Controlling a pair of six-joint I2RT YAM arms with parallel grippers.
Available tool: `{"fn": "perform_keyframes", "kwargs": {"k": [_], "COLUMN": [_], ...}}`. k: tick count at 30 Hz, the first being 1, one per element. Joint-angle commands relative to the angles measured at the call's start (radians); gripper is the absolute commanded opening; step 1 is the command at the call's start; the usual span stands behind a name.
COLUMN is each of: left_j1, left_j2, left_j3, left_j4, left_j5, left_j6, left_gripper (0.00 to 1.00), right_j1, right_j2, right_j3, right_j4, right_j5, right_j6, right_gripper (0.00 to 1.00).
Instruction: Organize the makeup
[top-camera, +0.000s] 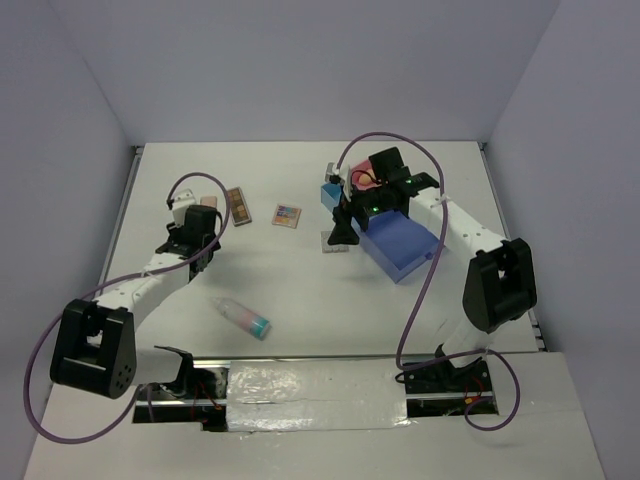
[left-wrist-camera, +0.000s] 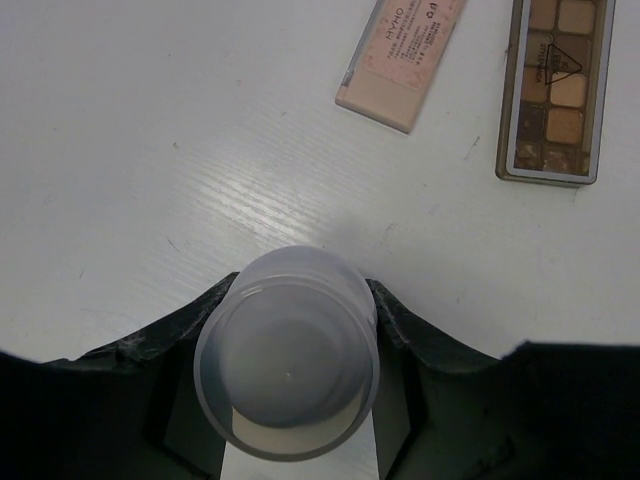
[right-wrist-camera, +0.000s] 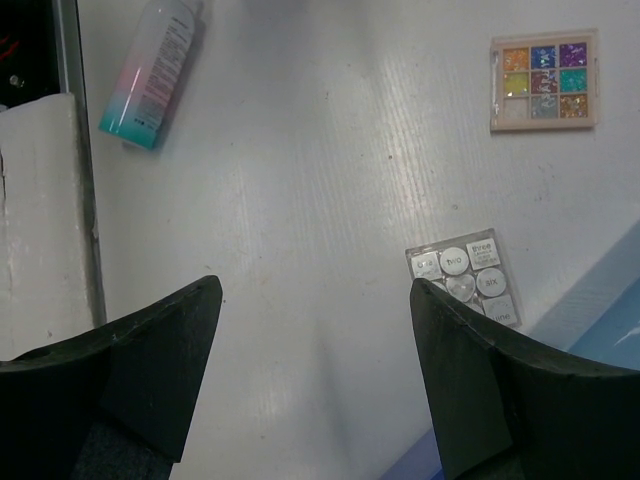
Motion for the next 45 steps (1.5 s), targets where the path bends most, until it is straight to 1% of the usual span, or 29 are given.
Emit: {"fn": "perform_keyframes", "kwargs": {"k": [1, 4, 5, 7, 8, 9, 11, 12, 15, 16, 17, 18, 19, 21, 22, 24, 25, 26, 28, 29, 33, 38, 45], "left_j1": [0.004, 0.006, 0.004, 0.006, 0.004, 0.004, 0.006, 0.006, 0.004, 0.004, 0.006, 0.006, 0.006, 0.006, 0.004, 0.001, 0.0, -0.005, -0.012, -0.02, -0.04, -0.052, -0.066], "left_j2": [-0.024, -0.068, -0.103, -0.139, -0.168, -0.18, -0.206, -0.212, -0.218, -0.217, -0.211, -0.206, -0.197, -0.166, -0.144, -0.125, -0.107, -0.097, -0.07, -0.062, -0.019, 0.024, 0.045], "left_j3": [0.037, 0.043, 0.043, 0.043, 0.046, 0.054, 0.059, 0.063, 0.065, 0.06, 0.045, 0.04, 0.036, 0.024, 0.02, 0.014, 0.016, 0.019, 0.03, 0.039, 0.054, 0.054, 0.048], "left_j4": [0.044, 0.043, 0.05, 0.06, 0.055, 0.054, 0.048, 0.047, 0.072, 0.089, 0.112, 0.167, 0.188, 0.24, 0.289, 0.336, 0.366, 0.379, 0.403, 0.408, 0.448, 0.491, 0.531], "left_j5": [0.055, 0.151, 0.218, 0.294, 0.328, 0.395, 0.461, 0.534, 0.647, 0.714, 0.75, 0.782, 0.831, 0.885, 0.92, 0.943, 0.952, 0.955, 0.963, 0.965, 0.988, 1.014, 1.035], "left_j6": [0.031, 0.051, 0.054, 0.06, 0.06, 0.052, 0.034, 0.007, -0.069, -0.092, -0.145, -0.173, -0.197, -0.274, -0.317, -0.349, -0.36, -0.375, -0.388, -0.391, -0.419, -0.454, -0.483], "left_gripper": [0.0, 0.0, 0.0, 0.0, 0.0, 0.0, 0.0, 0.0, 0.0, 0.0, 0.0, 0.0, 0.0, 0.0, 0.0, 0.0, 0.0, 0.0, 0.0, 0.0, 0.0, 0.0, 0.0], "right_j1": [-0.004, -0.001, -0.001, 0.002, 0.003, 0.003, 0.007, 0.01, 0.016, 0.017, 0.022, 0.033, 0.04, 0.059, 0.078, 0.103, 0.126, 0.138, 0.184, 0.2, 0.255, 0.316, 0.356], "right_j2": [-0.035, -0.013, -0.006, 0.016, 0.019, 0.02, 0.016, 0.008, -0.01, -0.024, -0.033, -0.042, -0.058, -0.072, -0.084, -0.09, -0.095, -0.096, -0.087, -0.079, -0.085, -0.066, -0.01], "right_j3": [-0.013, 0.001, 0.008, 0.018, 0.018, 0.012, -0.001, -0.011, -0.034, -0.039, -0.05, -0.056, -0.06, -0.068, -0.077, -0.08, -0.083, -0.085, -0.07, -0.068, -0.087, -0.077, -0.044], "right_j4": [0.03, -0.031, -0.046, -0.075, -0.077, -0.074, -0.047, -0.03, 0.042, 0.079, 0.101, 0.128, 0.171, 0.206, 0.251, 0.271, 0.282, 0.286, 0.279, 0.277, 0.319, 0.362, 0.378], "right_j5": [-0.032, -0.066, -0.082, -0.092, -0.093, -0.092, -0.083, -0.06, -0.002, 0.018, 0.041, 0.105, 0.138, 0.202, 0.295, 0.344, 0.391, 0.422, 0.503, 0.523, 0.557, 0.614, 0.638], "right_j6": [0.003, -0.026, -0.034, -0.043, -0.041, -0.032, -0.017, 0.015, 0.061, 0.084, 0.1, 0.123, 0.143, 0.186, 0.23, 0.238, 0.255, 0.302, 0.344, 0.379, 0.417, 0.391, 0.304], "right_gripper": [0.84, 0.84, 0.84, 0.84, 0.84, 0.84, 0.83, 0.84, 0.93, 1.0, 1.0, 1.0, 1.0, 1.0, 1.0, 0.99, 1.0, 1.0, 1.0, 1.0, 1.0, 1.0, 0.99]}}
